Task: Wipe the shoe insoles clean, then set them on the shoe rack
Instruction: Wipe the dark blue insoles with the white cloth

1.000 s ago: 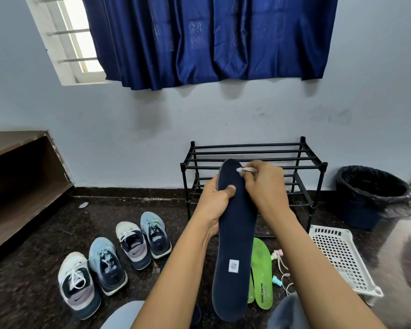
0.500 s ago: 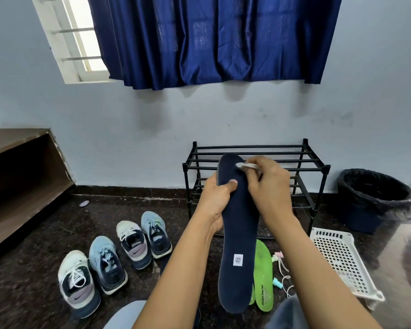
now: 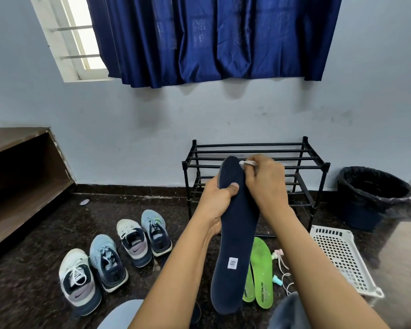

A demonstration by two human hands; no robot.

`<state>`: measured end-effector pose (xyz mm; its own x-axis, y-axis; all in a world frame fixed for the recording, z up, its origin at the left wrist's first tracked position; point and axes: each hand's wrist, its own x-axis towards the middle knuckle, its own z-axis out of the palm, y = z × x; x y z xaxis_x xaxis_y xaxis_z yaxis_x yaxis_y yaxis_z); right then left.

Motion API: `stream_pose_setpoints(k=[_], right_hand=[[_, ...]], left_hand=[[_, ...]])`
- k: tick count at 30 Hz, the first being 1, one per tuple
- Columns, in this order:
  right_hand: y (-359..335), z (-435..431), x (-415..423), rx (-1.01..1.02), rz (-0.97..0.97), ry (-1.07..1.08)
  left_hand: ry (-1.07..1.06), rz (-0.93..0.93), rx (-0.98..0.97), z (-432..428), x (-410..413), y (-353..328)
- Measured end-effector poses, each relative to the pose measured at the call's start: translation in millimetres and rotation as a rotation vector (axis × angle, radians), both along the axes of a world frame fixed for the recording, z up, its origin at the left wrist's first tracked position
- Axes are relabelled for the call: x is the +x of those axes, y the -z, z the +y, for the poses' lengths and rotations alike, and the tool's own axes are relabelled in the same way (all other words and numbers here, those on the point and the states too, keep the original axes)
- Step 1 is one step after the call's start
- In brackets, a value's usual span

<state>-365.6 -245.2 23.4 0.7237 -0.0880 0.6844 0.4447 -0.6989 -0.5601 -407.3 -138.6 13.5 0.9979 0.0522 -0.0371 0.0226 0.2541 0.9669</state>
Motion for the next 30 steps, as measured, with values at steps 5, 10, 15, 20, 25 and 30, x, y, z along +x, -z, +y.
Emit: stream_pose_setpoints(k=[5,10,15,20,25,30], right_hand=[[7,5,-12,-0.066,0.075,-0.125],[3,2,-1,-0.010,0.050,-0.066],[11,9,-6,-0.086,0.084,-0.110],[3,4,3,-0.041,0.044,-0.024],[10,8,-4,-0.065,0.097,-0.080],[5,5,1,-0.031,0.092,-0.023]], left_hand=[[-0.056,0.001,0.009,4,5,0],[-0.022,0.003,-0.006,0,2,0],[-0.049,0.009,-0.007,2,5,-1],[-0.016,0.021,0.006,0,2,0],[-0.049,0.026,0.011,3,4,1],[-0.015,0.020,-0.010,0,0,0]])
